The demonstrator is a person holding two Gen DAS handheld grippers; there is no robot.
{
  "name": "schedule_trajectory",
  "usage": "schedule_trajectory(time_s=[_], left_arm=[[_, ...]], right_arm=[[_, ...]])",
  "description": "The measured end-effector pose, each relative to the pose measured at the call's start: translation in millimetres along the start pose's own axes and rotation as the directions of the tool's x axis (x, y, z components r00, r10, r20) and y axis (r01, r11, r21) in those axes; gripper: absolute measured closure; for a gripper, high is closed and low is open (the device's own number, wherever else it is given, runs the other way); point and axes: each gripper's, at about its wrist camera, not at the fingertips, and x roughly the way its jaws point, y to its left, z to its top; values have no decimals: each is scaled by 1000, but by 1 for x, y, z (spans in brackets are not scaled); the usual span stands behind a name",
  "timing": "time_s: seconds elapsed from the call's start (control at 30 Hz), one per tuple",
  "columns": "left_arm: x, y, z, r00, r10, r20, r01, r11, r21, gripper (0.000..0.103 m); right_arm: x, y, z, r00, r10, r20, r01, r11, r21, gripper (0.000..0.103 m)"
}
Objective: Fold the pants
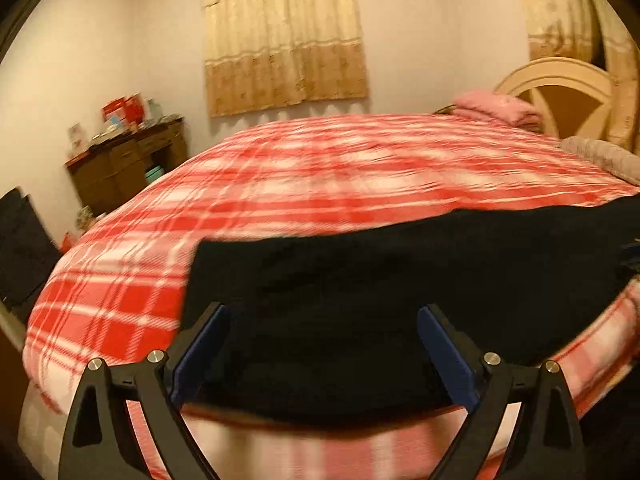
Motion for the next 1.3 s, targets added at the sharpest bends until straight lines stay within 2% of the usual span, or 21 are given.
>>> schedule_trajectory(time_s=[0.1,0.2,0.27,0.33,0.4,0.47,0.5,0.57,0.73,0.83,0.9,0.97,1.03,1.1,1.13,1.3], left_arm=[[-3,-31,8,997,-83,5,83,996,24,7],[0,-63,11,989,-145,-13,145,987,62,7],[7,-83,7,985,-169,-38,172,981,94,7],[17,-96,-2,978,-187,-91,196,974,110,7],[25,-102,-15,967,-205,-152,222,969,106,7],[29,-104,-23,965,-199,-171,219,970,109,7],[27,-106,-24,968,-193,-163,213,970,117,7],[23,-110,-16,966,-203,-160,223,968,115,7],[10,-131,19,965,-253,-67,260,958,123,7],[15,-150,33,954,-296,-49,300,944,137,7],[24,-164,33,945,-319,-65,325,935,143,7],[39,-176,25,933,-339,-118,353,926,134,7],[52,-183,16,925,-343,-165,364,923,123,7],[54,-186,8,934,-323,-152,344,928,141,7],[52,-190,6,941,-307,-142,329,929,169,7],[52,-188,6,943,-292,-163,315,939,138,7]], right_arm=[[-14,-14,0,1000,7,27,-9,998,63,50],[-33,-39,5,990,-113,81,104,988,114,49],[-43,-55,4,963,-255,82,244,961,128,48],[-47,-75,-2,919,-389,62,377,915,145,46],[-45,-91,-13,892,-451,12,444,883,156,45],[-37,-104,-30,890,-453,-59,457,876,154,45],[-39,-107,-40,900,-433,-41,434,886,164,44],[-44,-105,-46,903,-429,-21,427,891,152,44],[-61,-112,-34,915,-402,-9,397,898,192,45],[-66,-121,-24,885,-466,19,454,869,196,45],[-73,-134,-22,869,-494,18,478,849,226,44],[-78,-152,-28,839,-544,-3,526,810,258,44],[-81,-168,-39,825,-564,-39,550,785,285,44],[-84,-183,-53,828,-557,-60,546,778,310,40],[-87,-186,-58,833,-552,-40,534,783,318,39],[-90,-185,-63,830,-558,-11,535,789,302,37]])
